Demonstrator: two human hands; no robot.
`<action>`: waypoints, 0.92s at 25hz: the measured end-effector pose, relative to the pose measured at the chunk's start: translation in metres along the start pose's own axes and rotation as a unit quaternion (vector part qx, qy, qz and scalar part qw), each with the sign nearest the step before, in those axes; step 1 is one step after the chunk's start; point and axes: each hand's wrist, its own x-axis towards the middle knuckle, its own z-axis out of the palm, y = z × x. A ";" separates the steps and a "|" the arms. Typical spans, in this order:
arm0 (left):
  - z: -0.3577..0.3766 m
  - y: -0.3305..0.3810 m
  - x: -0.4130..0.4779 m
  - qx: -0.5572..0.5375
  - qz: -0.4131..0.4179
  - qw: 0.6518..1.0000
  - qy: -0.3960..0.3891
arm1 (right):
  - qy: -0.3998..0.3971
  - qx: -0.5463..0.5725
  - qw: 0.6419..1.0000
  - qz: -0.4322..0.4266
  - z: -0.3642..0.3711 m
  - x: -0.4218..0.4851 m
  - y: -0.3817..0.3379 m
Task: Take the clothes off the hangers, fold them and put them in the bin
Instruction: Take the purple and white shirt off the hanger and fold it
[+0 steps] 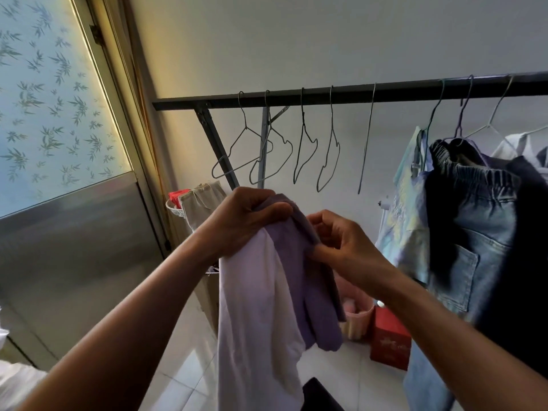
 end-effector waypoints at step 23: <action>-0.055 0.011 0.005 0.021 0.027 0.999 0.040 | 0.178 -0.214 0.942 -0.187 0.032 -0.015 0.037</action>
